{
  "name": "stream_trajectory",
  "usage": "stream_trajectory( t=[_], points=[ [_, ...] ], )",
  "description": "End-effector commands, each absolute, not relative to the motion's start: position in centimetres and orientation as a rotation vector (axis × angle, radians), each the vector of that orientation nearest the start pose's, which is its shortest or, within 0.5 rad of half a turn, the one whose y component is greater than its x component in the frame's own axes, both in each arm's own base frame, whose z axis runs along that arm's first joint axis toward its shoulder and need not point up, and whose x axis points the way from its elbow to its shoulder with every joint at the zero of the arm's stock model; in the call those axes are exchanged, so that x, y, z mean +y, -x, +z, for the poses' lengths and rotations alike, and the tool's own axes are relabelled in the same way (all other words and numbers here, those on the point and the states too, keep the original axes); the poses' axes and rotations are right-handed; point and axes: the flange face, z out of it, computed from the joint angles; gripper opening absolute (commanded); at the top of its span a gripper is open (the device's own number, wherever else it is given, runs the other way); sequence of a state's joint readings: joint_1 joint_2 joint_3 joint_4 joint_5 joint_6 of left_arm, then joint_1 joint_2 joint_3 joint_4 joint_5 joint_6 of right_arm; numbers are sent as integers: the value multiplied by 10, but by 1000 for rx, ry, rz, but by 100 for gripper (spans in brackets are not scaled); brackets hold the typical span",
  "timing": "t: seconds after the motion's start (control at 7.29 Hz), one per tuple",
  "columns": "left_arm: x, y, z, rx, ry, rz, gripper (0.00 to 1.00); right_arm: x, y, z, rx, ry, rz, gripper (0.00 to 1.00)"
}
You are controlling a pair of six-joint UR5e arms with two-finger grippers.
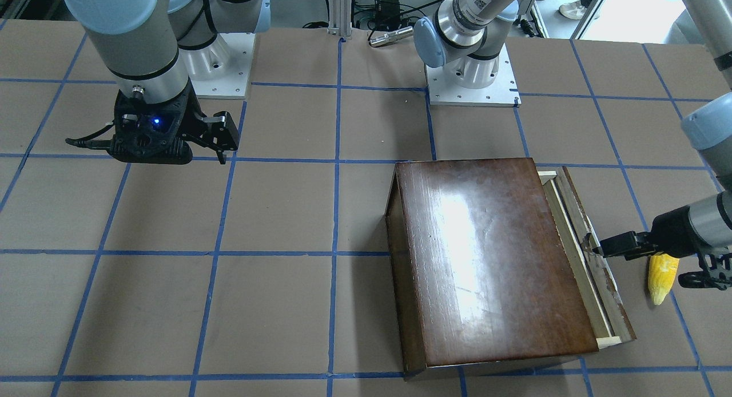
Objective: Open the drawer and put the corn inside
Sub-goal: 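Pull the drawer out of the cabinet with the left gripper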
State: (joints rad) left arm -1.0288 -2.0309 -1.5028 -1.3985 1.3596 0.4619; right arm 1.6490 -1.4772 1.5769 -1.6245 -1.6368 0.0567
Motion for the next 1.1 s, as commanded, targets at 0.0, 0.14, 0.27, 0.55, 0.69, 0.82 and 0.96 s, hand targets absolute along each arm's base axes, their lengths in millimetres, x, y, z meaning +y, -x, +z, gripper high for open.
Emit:
stream_trajectory(
  t=[0.0,0.14,0.27,0.55,0.69,0.82,0.96],
  points=[
    [-615,-198,277,3416,180,159,100,-514,-167,443,3210,37,64,100],
    [-613,-203,276,3412,166,159,100,-513,-167,443,3210,37,67,100],
    [-613,-204,277,3412,144,154,100,-513,-167,443,3210,37,67,100],
    [-613,-206,279,3411,127,148,100,-514,-167,443,3210,37,64,100],
    [-610,-214,279,3389,122,159,100,-513,-167,443,3210,37,67,100],
    [-610,-217,280,3388,103,155,100,-513,-167,444,3210,37,64,100],
    [-610,-217,280,3385,102,155,100,-513,-167,444,3208,37,64,100]
  ],
)
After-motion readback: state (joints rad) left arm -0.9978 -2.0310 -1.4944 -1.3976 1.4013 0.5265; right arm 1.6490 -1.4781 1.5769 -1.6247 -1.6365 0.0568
